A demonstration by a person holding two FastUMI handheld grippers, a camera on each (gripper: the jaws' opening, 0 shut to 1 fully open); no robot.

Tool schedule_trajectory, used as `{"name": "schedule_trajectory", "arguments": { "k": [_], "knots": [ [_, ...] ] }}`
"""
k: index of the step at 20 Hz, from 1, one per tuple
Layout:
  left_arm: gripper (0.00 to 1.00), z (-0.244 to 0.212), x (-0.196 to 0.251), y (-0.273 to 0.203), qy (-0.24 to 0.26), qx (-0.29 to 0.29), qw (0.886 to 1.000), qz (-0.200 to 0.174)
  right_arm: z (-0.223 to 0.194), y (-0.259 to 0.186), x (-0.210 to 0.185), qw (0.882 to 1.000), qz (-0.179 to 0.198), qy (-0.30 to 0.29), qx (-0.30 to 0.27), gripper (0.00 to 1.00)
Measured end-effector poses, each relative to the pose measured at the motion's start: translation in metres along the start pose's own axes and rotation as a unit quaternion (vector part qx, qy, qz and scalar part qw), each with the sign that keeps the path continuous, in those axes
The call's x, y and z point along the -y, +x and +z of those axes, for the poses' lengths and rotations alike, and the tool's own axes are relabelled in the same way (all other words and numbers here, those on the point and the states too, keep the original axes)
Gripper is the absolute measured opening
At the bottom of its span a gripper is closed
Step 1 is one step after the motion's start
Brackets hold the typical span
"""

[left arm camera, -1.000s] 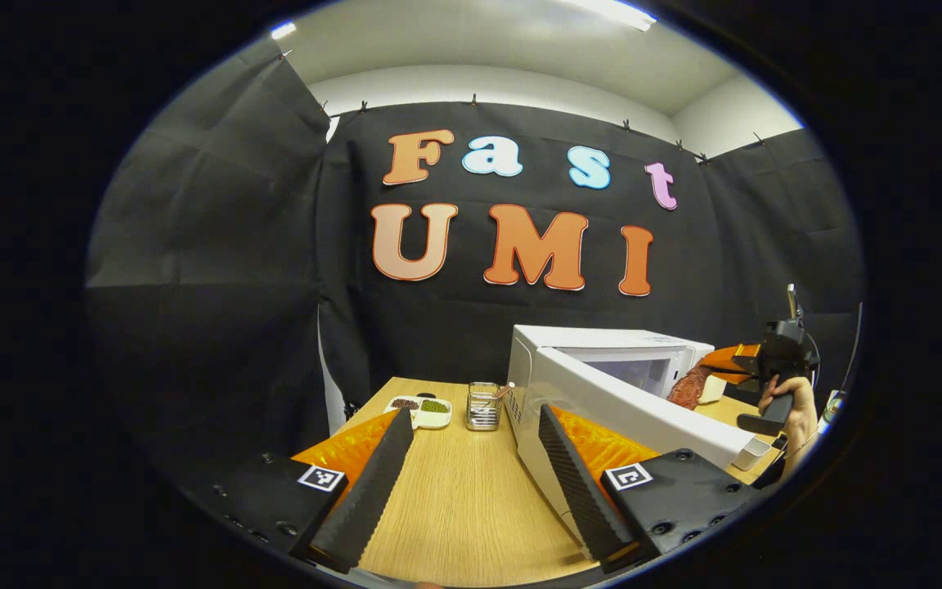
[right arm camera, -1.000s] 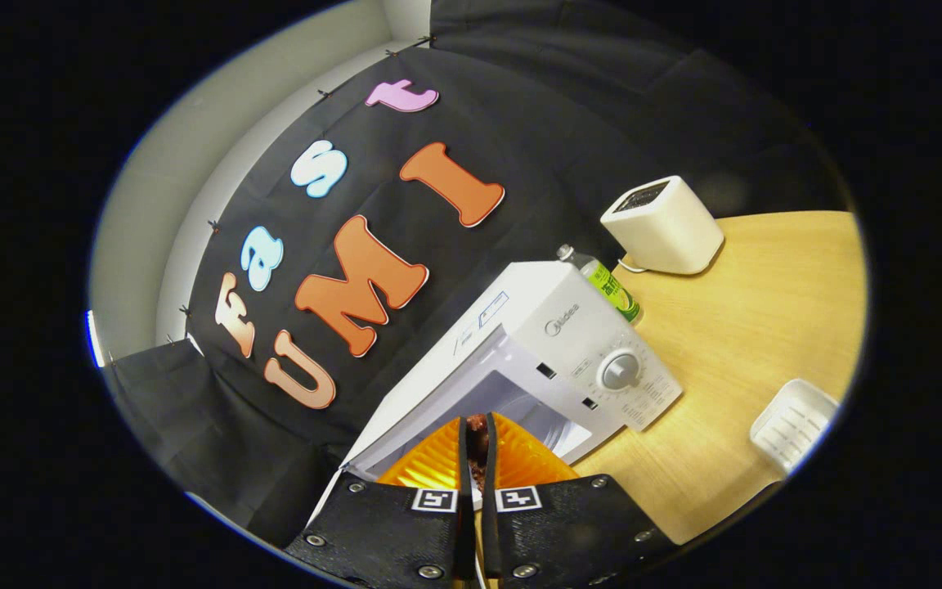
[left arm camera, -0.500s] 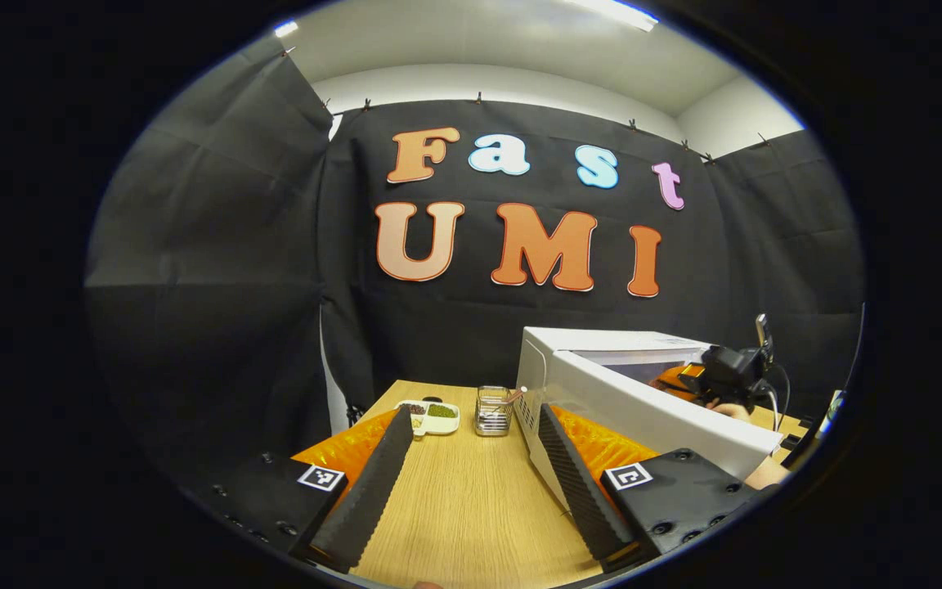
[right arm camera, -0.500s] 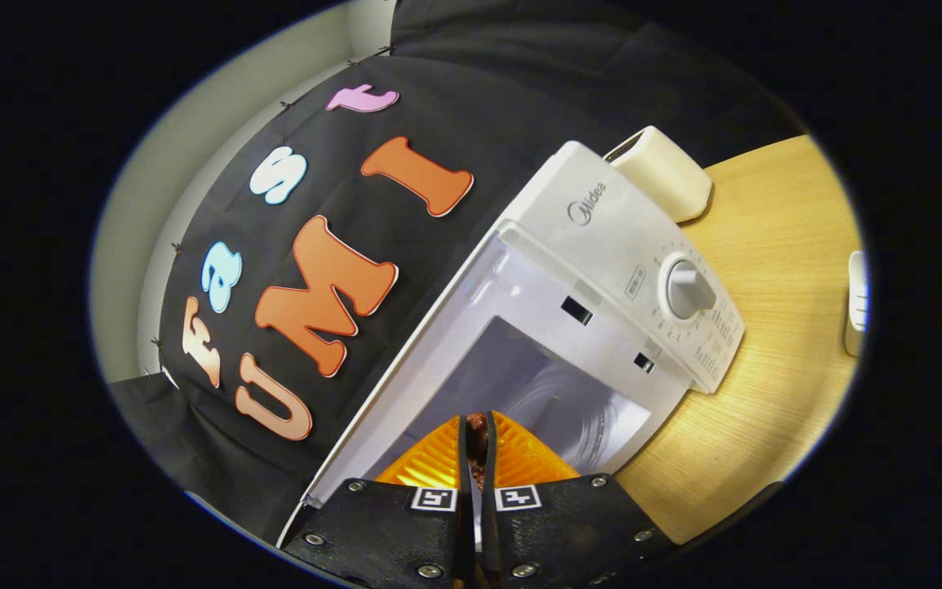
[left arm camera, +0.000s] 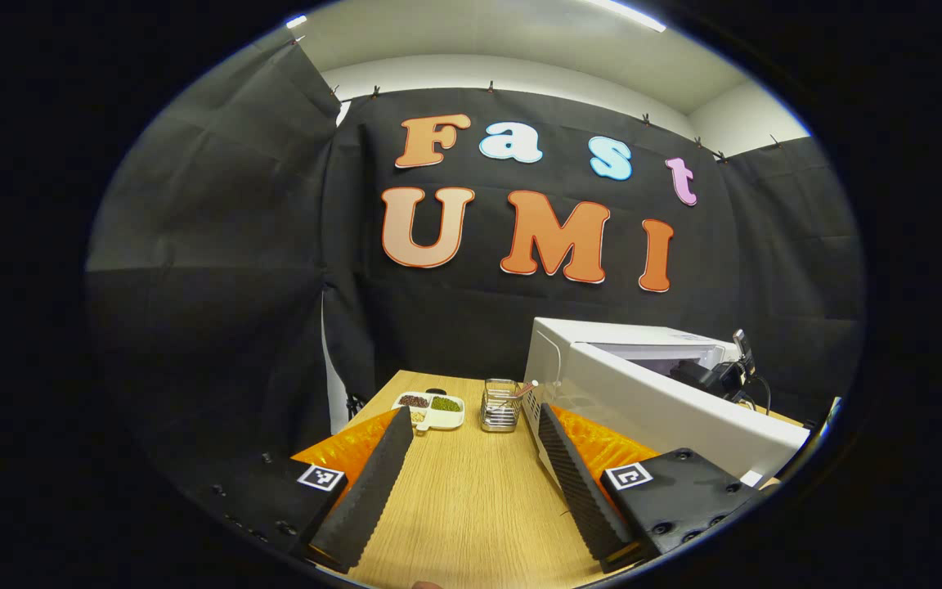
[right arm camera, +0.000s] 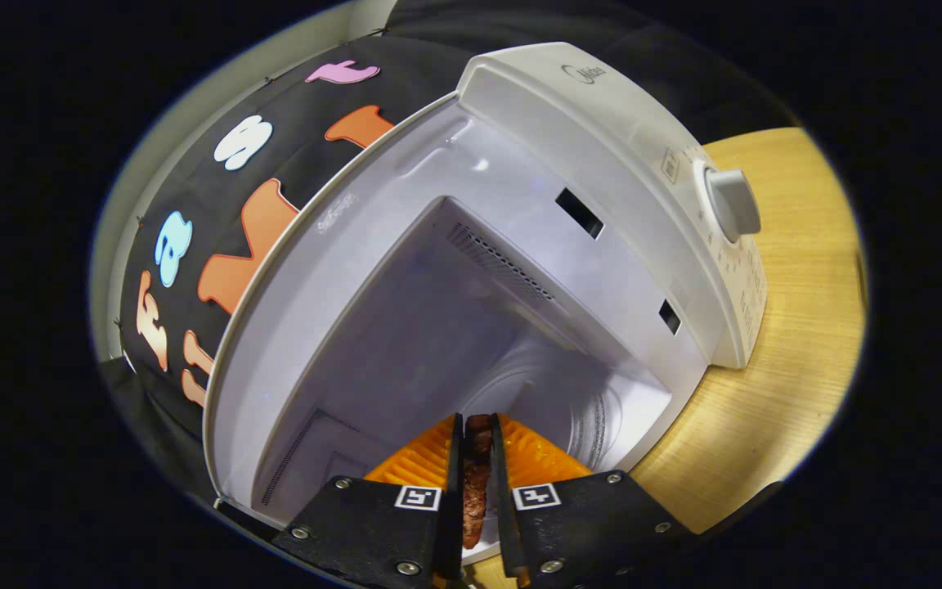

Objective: Open the microwave oven with the left hand, put the food in, and close the microwave oven.

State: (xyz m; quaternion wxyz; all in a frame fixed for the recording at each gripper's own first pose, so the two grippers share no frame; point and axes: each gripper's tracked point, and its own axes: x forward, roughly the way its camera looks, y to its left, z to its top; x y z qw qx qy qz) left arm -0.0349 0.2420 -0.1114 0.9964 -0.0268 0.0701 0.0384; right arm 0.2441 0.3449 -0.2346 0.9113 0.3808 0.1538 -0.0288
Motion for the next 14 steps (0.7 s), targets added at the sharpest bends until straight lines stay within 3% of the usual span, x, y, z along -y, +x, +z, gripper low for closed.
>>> {"name": "schedule_trajectory", "arguments": {
  "k": [2,3,4,5,7,9,14],
  "knots": [
    [1.00,-0.002,0.000,-0.001,0.000,-0.002,1.000,-0.001,0.005,-0.001,0.007,0.999,0.000,-0.047,0.009,0.33],
    [0.99,-0.002,0.000,-0.001,0.002,-0.002,1.000,0.000,0.009,-0.005,0.007,0.998,0.005,-0.066,0.013,0.50],
    [0.97,-0.002,0.000,-0.002,0.004,-0.003,1.000,0.000,0.013,-0.009,0.006,0.996,0.011,-0.086,0.021,0.48],
    [0.99,-0.003,0.002,-0.002,0.004,-0.002,1.000,0.000,0.017,-0.013,0.004,0.994,0.014,-0.108,0.029,0.74],
    [0.99,-0.002,0.004,-0.004,0.003,-0.002,1.000,-0.001,0.024,-0.020,-0.003,0.989,0.026,-0.139,0.041,0.87],
    [0.99,-0.002,0.006,-0.008,0.005,-0.003,1.000,-0.002,0.029,-0.030,-0.009,0.985,0.039,-0.160,0.044,0.93],
    [1.00,0.003,0.017,-0.019,0.020,0.000,1.000,-0.006,0.043,-0.064,-0.011,0.970,0.078,-0.224,0.047,0.94]
  ]
}}
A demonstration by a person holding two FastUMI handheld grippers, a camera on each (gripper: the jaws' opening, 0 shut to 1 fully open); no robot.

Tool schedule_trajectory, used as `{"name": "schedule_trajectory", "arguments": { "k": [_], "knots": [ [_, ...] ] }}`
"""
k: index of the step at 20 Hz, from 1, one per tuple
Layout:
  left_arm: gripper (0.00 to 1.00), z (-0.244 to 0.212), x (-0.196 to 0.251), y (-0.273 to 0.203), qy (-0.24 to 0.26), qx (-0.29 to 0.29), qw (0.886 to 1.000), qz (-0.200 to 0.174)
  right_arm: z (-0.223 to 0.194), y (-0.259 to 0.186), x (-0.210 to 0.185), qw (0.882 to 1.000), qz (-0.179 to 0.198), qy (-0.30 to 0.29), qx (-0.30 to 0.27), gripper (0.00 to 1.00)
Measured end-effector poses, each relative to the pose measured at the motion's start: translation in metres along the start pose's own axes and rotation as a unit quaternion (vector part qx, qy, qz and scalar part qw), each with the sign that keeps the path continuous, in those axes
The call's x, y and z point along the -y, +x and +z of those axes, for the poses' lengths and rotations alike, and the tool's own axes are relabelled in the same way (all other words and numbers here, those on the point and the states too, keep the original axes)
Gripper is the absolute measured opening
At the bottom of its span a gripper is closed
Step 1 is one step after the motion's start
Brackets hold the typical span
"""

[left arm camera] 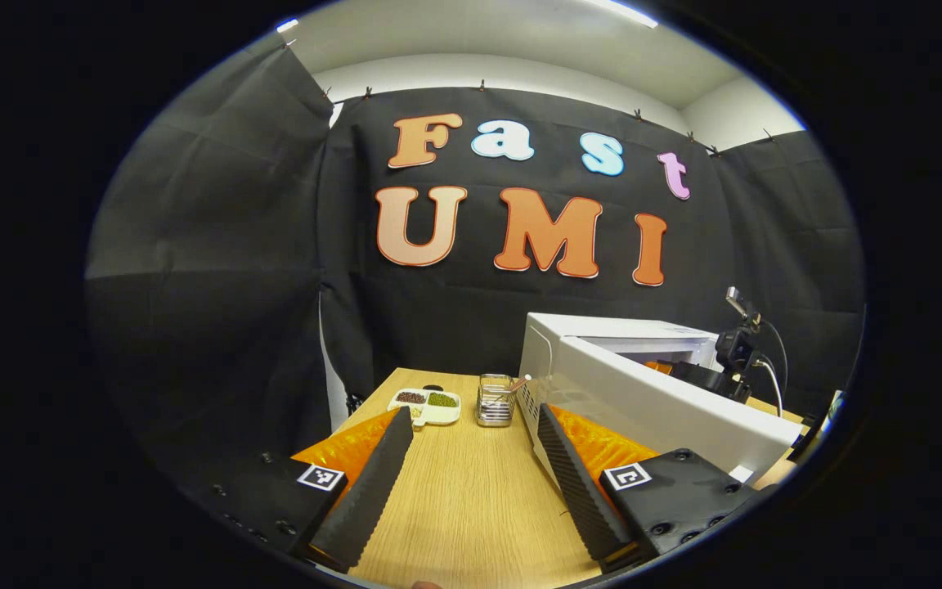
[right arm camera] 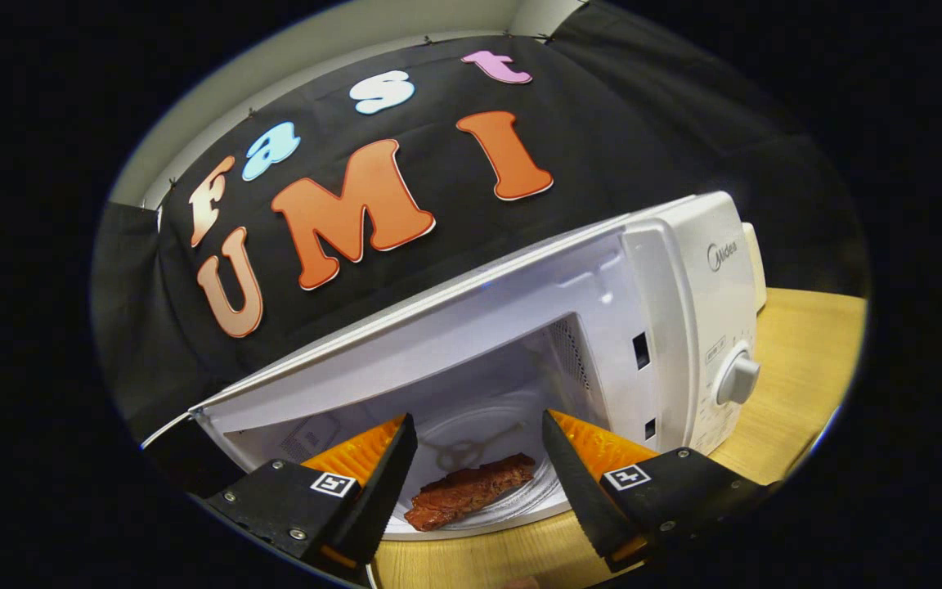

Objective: Open the microwave oven with the left hand, put the food in, and close the microwave oven.

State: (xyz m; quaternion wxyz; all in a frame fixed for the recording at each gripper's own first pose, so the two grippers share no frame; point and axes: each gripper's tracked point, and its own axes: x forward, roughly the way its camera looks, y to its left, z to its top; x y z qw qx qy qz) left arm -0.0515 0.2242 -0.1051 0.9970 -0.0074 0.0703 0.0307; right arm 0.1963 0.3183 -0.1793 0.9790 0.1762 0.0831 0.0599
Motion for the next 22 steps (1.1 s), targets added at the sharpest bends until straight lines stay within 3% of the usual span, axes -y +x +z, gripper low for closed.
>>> {"name": "schedule_trajectory", "arguments": {
  "k": [11,15,22],
  "knots": [
    [0.97,-0.006,0.021,-0.001,0.018,0.006,1.000,-0.023,0.049,-0.102,0.020,0.984,0.075,-0.158,0.021,0.95],
    [0.96,-0.028,0.039,0.010,0.019,-0.011,0.999,-0.045,0.076,-0.133,0.049,0.981,0.073,-0.178,0.038,0.95],
    [0.97,-0.051,0.081,0.015,0.008,-0.035,0.996,-0.080,0.110,-0.158,0.106,0.984,0.045,-0.159,0.061,0.95]
  ]
}}
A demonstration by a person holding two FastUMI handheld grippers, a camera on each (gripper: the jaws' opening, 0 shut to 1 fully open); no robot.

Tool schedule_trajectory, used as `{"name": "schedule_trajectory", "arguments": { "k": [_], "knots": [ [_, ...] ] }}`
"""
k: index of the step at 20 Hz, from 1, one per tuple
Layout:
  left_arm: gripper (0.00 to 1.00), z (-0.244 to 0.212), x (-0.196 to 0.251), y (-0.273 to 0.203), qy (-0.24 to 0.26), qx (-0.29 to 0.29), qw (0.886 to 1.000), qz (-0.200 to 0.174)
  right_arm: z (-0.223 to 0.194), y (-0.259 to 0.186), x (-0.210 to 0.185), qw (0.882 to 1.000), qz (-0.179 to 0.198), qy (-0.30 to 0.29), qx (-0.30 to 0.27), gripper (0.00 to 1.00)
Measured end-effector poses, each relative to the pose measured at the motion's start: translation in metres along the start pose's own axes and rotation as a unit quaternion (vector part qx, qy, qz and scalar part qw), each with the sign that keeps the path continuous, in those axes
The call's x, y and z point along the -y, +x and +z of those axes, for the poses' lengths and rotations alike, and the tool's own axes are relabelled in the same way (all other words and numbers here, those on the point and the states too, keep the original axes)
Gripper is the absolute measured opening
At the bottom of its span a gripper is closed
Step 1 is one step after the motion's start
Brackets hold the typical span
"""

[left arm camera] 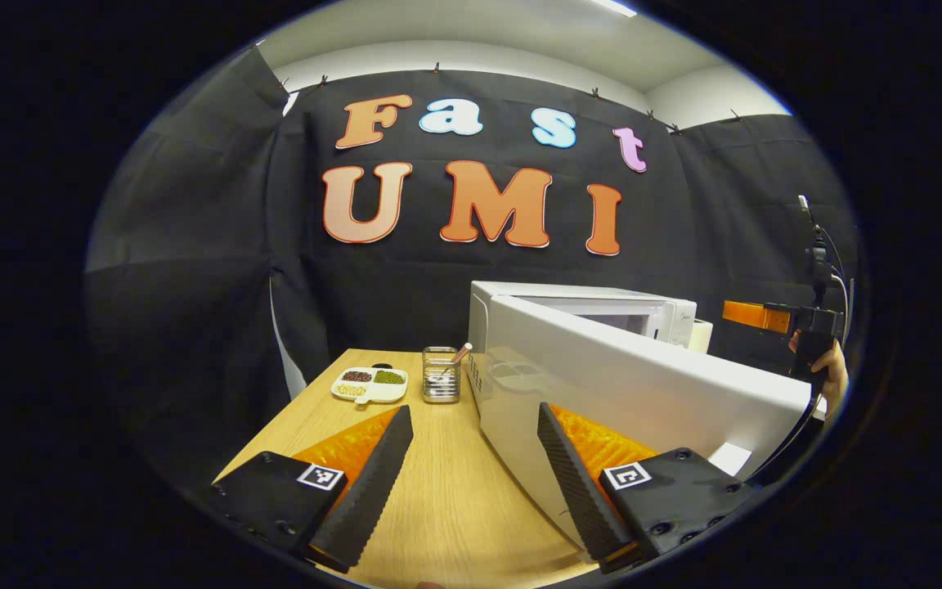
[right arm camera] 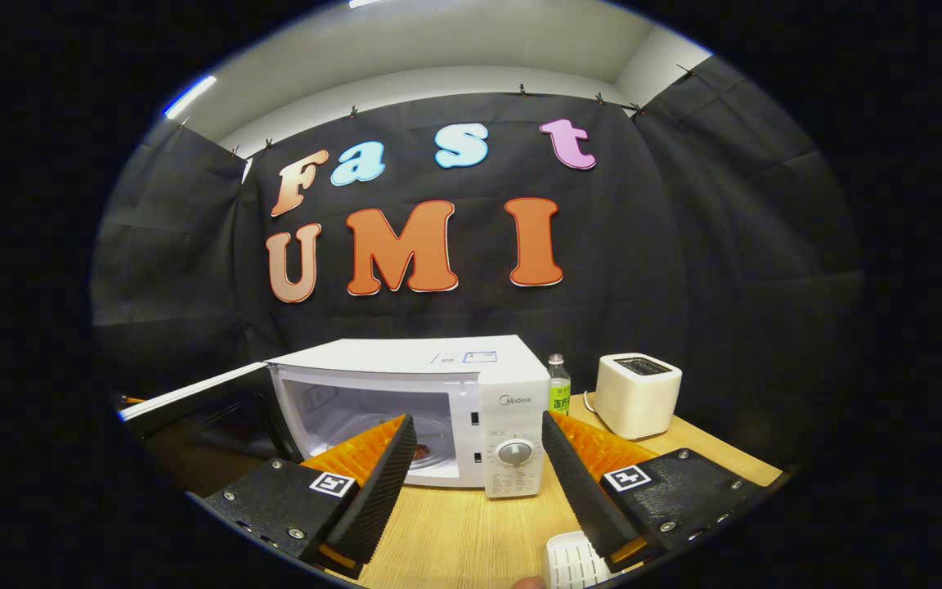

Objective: Open the microwave oven with the left hand, put the food in, and close the microwave oven.

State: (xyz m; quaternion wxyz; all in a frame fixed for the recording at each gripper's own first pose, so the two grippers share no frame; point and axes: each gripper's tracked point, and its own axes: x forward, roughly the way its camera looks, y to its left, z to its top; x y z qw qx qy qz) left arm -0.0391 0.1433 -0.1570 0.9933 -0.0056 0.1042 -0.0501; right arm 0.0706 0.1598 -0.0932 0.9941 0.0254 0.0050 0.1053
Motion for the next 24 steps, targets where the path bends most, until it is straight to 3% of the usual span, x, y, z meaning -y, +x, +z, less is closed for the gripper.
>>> {"name": "schedule_trajectory", "arguments": {
  "k": [6,8,10,11,12,13,14,24],
  "knots": [
    [0.99,-0.002,0.062,0.012,-0.008,-0.004,0.997,-0.076,0.004,-0.012,0.034,1.000,-0.020,0.007,0.007,0.95],
    [0.94,-0.005,0.079,0.020,0.001,-0.007,0.996,-0.088,0.006,-0.016,0.044,1.000,-0.025,0.015,0.009,0.95],
    [0.63,-0.007,0.102,0.027,0.003,-0.011,0.994,-0.109,0.007,-0.021,0.054,0.999,-0.031,0.020,0.008,0.95],
    [0.43,-0.007,0.110,0.031,0.003,-0.010,0.993,-0.115,0.007,-0.023,0.061,0.999,-0.034,0.018,0.008,0.95],
    [0.32,-0.004,0.116,0.034,0.006,-0.006,0.994,-0.114,0.007,-0.026,0.068,0.999,-0.040,0.016,0.009,0.95],
    [0.10,-0.005,0.119,0.039,0.006,-0.008,0.994,-0.109,0.009,-0.026,0.076,0.999,-0.046,0.015,0.010,0.95],
    [0.05,-0.009,0.120,0.041,0.011,-0.014,0.994,-0.104,0.009,-0.028,0.083,0.998,-0.052,0.015,0.009,0.95],
    [0.05,-0.004,0.222,0.085,0.018,-0.010,0.984,-0.175,0.027,-0.042,0.145,0.995,-0.090,-0.039,0.001,0.95]
  ]
}}
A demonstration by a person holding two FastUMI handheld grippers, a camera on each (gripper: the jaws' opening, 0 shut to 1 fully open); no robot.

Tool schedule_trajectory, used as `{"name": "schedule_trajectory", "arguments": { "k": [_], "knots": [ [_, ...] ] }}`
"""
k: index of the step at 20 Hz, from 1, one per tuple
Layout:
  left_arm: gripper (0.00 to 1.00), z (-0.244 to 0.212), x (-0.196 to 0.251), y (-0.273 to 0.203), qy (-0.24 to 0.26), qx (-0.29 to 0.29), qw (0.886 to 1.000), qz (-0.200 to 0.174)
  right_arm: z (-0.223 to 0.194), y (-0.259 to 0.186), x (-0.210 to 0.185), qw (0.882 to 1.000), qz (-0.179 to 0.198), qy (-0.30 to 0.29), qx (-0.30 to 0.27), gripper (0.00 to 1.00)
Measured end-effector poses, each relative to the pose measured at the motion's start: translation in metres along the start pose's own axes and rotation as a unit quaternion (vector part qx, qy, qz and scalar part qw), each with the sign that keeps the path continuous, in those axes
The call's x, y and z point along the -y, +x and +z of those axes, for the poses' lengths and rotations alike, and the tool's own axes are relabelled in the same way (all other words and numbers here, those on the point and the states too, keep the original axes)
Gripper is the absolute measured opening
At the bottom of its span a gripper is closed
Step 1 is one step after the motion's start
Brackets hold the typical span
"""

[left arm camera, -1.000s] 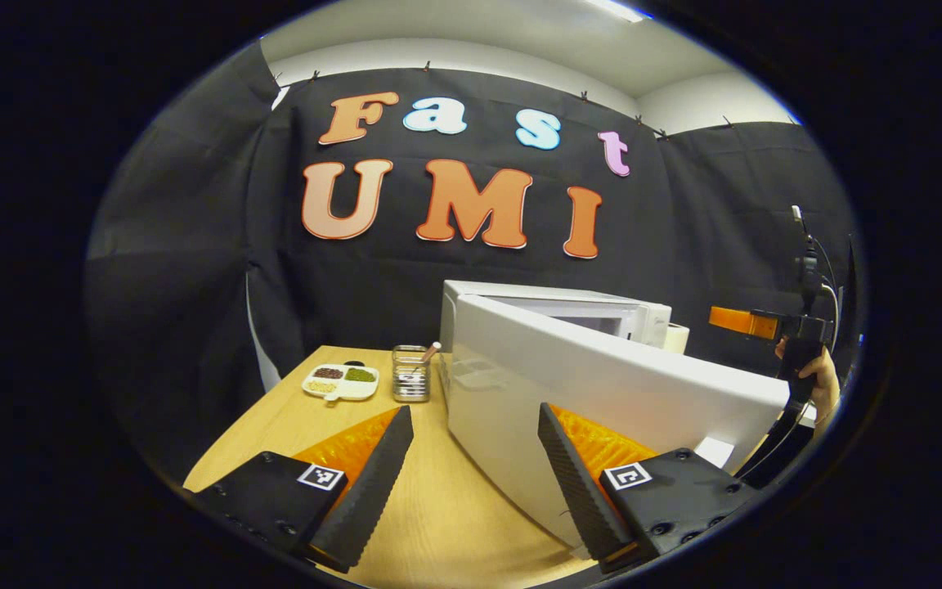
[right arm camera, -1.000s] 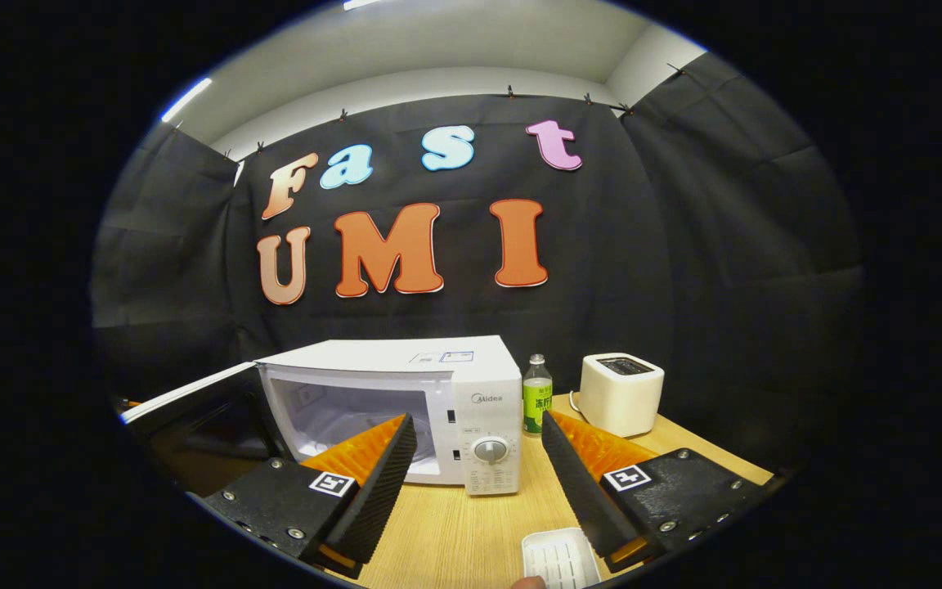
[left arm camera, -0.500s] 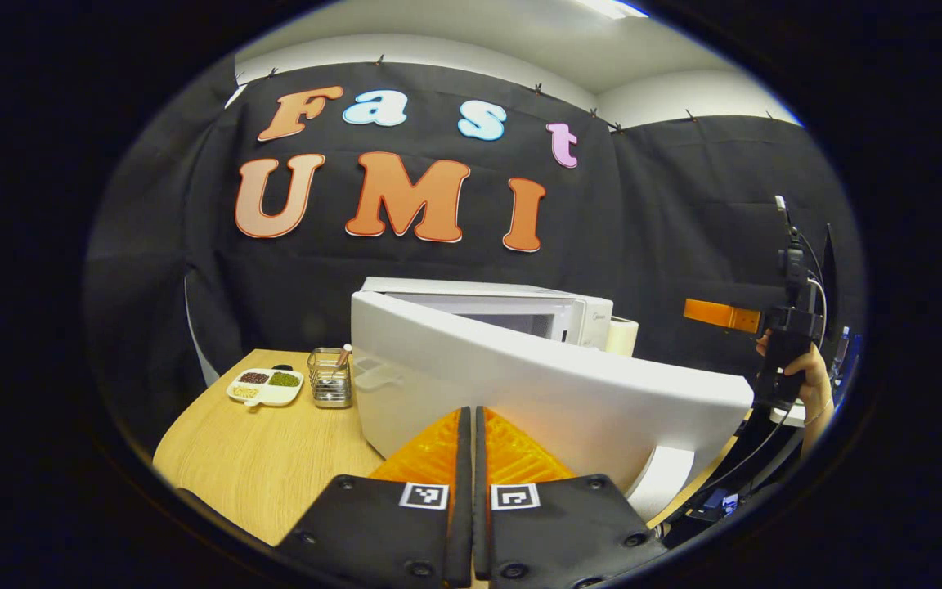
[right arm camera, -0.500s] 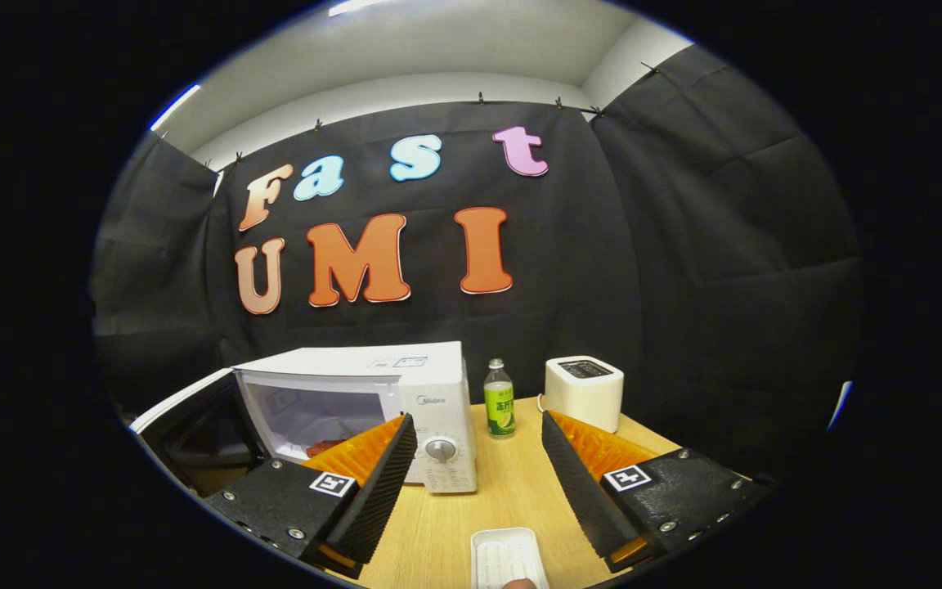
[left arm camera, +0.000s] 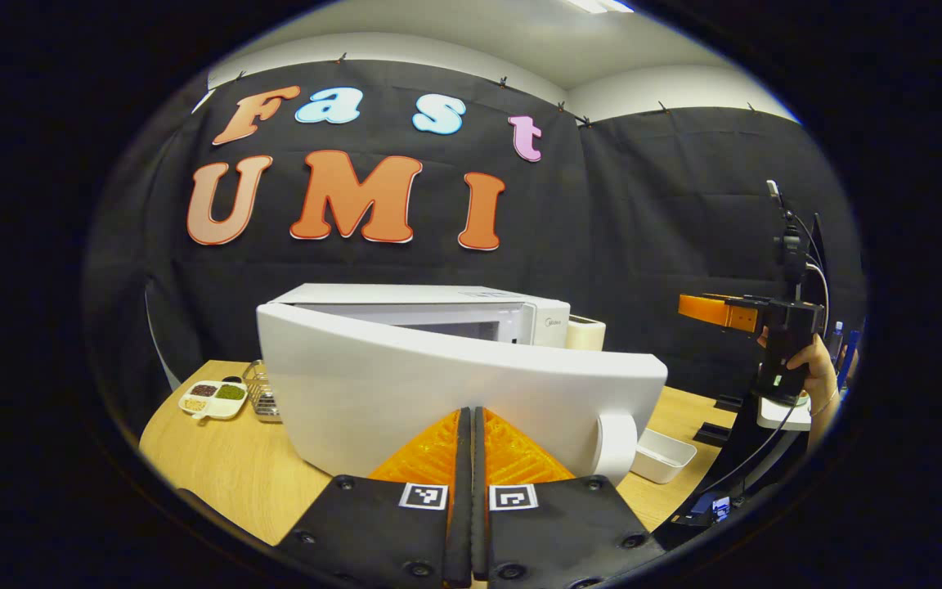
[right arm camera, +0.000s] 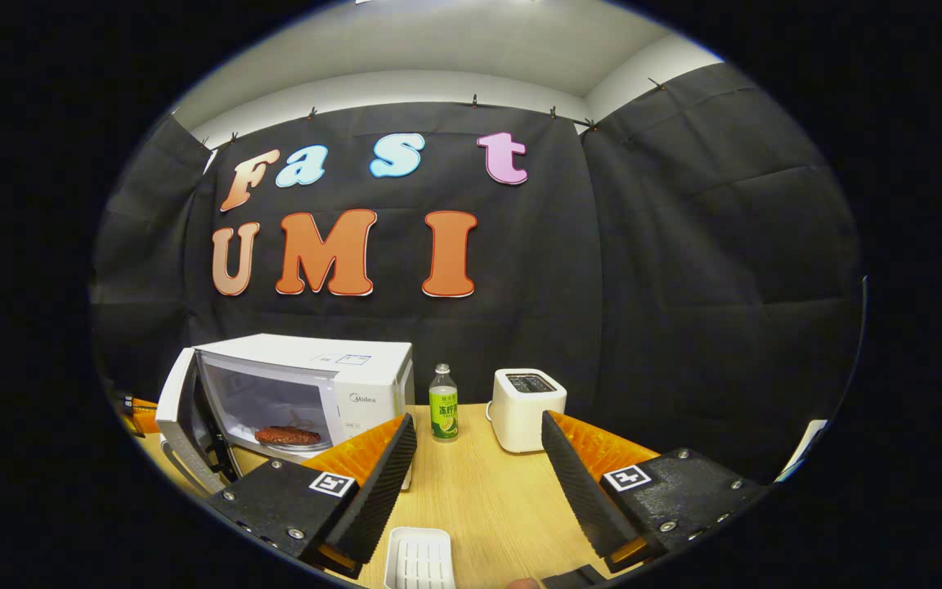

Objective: Open the microwave oven with the left hand, put the food in, and close the microwave oven.

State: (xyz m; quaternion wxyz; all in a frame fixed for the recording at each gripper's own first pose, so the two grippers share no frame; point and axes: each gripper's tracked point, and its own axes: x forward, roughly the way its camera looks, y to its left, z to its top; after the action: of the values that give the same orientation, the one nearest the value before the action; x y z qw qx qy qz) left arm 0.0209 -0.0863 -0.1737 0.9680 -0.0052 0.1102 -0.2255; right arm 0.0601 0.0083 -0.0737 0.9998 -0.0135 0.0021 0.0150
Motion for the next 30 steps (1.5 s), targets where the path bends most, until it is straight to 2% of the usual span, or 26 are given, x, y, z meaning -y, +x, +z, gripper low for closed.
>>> {"name": "schedule_trajectory", "arguments": {
  "k": [2,12,16,18,22,23,25,30],
  "knots": [
    [0.05,-0.004,0.007,0.024,0.004,-0.007,1.000,0.002,-0.001,0.000,0.009,1.000,-0.001,0.001,-0.006,0.95],
    [0.05,-0.016,-0.006,0.136,0.011,-0.023,0.997,0.076,-0.005,0.016,0.041,1.000,-0.011,0.013,-0.006,0.95],
    [0.05,-0.006,-0.021,0.158,0.027,-0.007,0.992,0.126,-0.015,0.024,0.049,1.000,-0.011,0.021,-0.011,0.95],
    [0.05,-0.001,-0.013,0.165,0.031,0.006,0.992,0.125,-0.020,0.029,0.054,0.999,-0.013,0.025,-0.014,0.95],
    [0.05,0.001,-0.011,0.172,0.047,0.010,0.988,0.149,-0.025,0.033,0.062,0.999,-0.023,0.032,-0.017,0.95],
    [0.05,-0.008,-0.017,0.176,0.046,-0.010,0.986,0.161,-0.026,0.033,0.063,0.999,-0.024,0.033,-0.018,0.95],
    [0.05,0.002,-0.005,0.180,0.048,0.009,0.987,0.156,-0.023,0.030,0.065,0.999,-0.028,0.033,-0.016,0.95],
    [0.05,-0.004,0.006,0.178,0.051,-0.017,0.989,0.139,-0.007,0.021,0.063,0.999,-0.032,0.028,-0.010,0.95]
  ]
}}
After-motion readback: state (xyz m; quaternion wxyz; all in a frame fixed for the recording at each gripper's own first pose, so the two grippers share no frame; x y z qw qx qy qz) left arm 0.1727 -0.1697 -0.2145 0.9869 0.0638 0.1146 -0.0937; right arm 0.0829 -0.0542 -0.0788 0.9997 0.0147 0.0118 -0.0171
